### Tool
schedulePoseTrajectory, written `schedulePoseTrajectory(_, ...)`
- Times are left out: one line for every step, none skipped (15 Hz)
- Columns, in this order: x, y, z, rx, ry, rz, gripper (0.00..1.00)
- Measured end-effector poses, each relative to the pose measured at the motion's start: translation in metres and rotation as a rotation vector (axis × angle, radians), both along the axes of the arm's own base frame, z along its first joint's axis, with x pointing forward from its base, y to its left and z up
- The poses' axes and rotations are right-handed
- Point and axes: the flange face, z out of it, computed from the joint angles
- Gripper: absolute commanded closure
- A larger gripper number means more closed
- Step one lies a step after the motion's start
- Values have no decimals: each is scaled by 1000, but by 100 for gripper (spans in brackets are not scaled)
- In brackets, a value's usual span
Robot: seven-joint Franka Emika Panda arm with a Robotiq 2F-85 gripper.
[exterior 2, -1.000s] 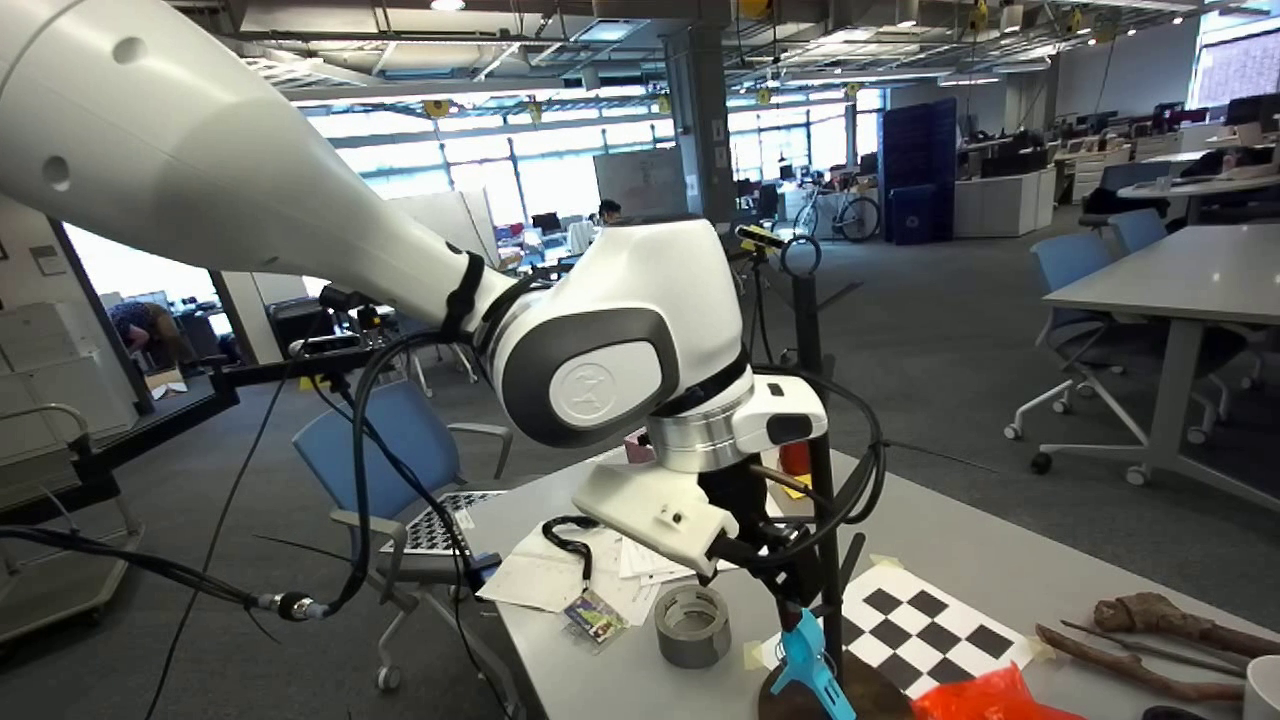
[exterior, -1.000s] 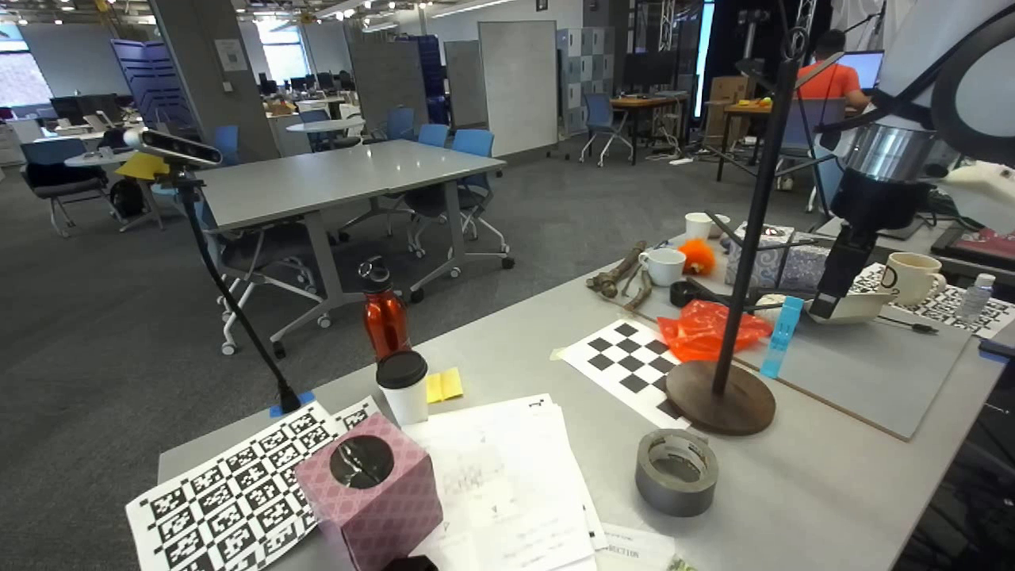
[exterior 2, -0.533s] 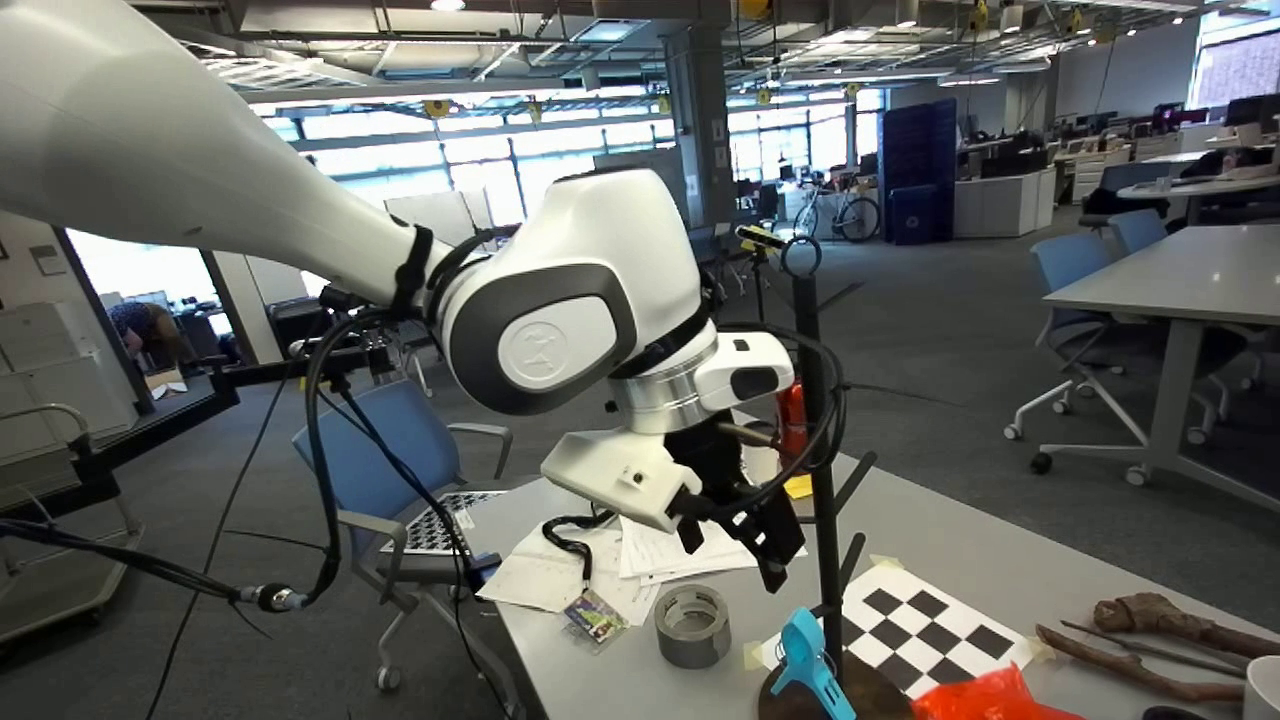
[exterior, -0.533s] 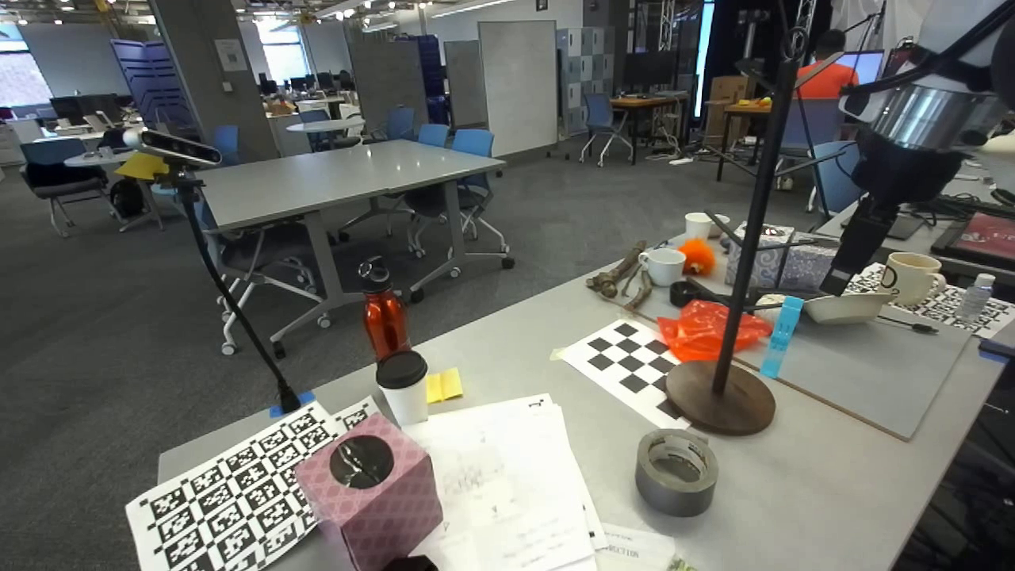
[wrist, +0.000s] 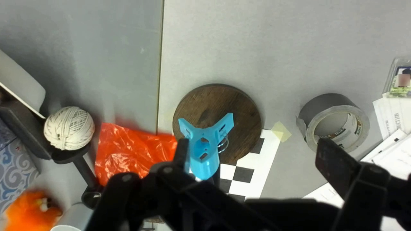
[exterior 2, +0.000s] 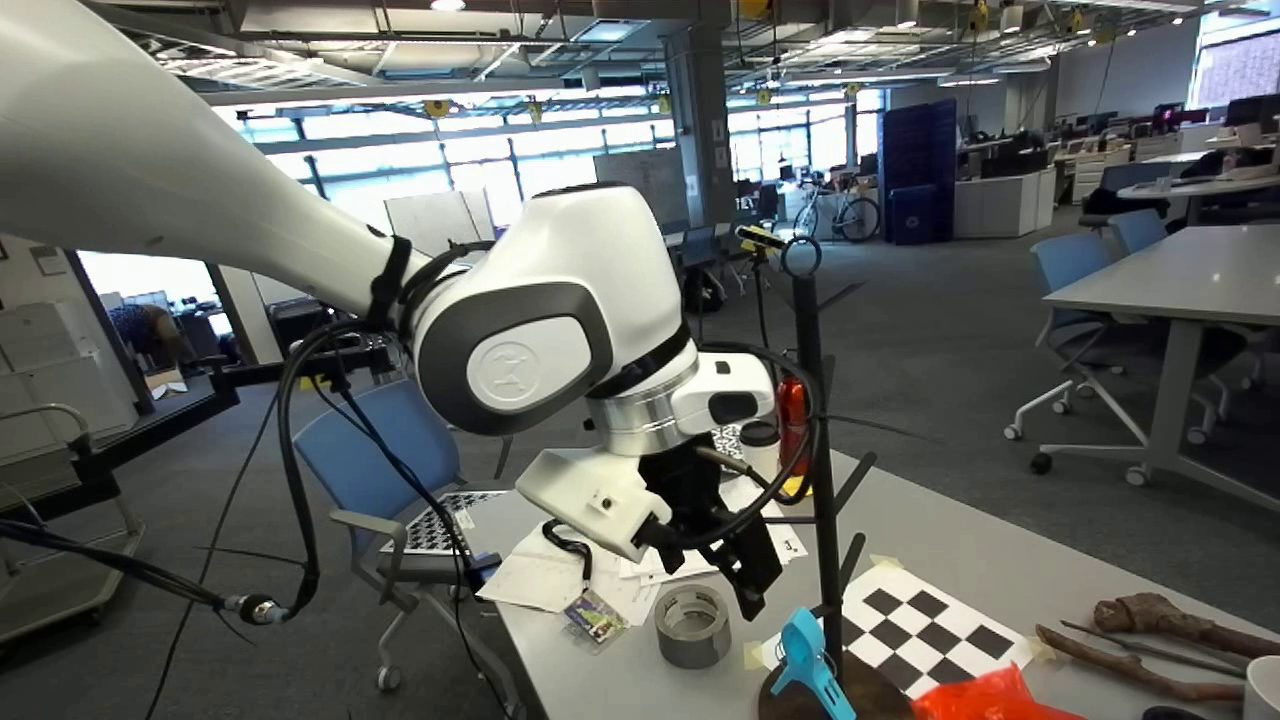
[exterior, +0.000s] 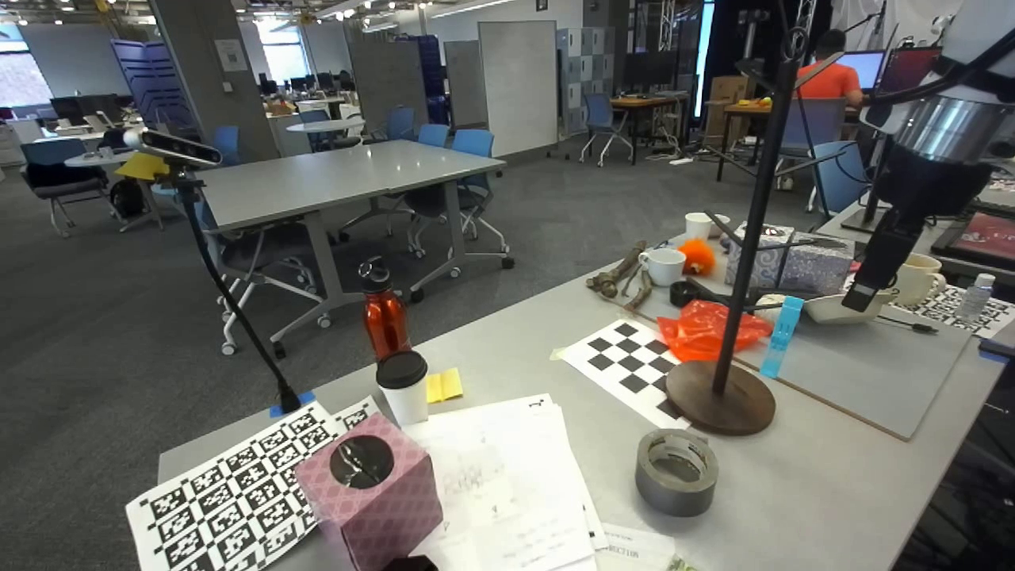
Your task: Take the blue peg from the hanger and place it on the table
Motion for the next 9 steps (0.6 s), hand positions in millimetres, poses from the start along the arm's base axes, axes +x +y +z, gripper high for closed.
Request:
schedulePoseTrajectory(0,-3,-4,1,6,-5,0)
schedulePoseTrajectory(1,-5,-7,1,13,-10,0)
schedulePoseTrajectory(2,-8,-10,1,16,-15,0)
schedulePoseTrajectory(4,-11,-13,0,15,-19,0)
schedulePoseTrajectory(7,-14,-15,-2,14,-23,0)
schedulePoseTrajectory(10,-16,-18,-3,15,-26,0)
schedulePoseTrajectory(13,-18,-23,-4,18,-28,0)
schedulePoseTrajectory(16,-19,-29,-6,22,-29,0)
schedulePoseTrajectory(20,-20,-35,-8,18,-29,0)
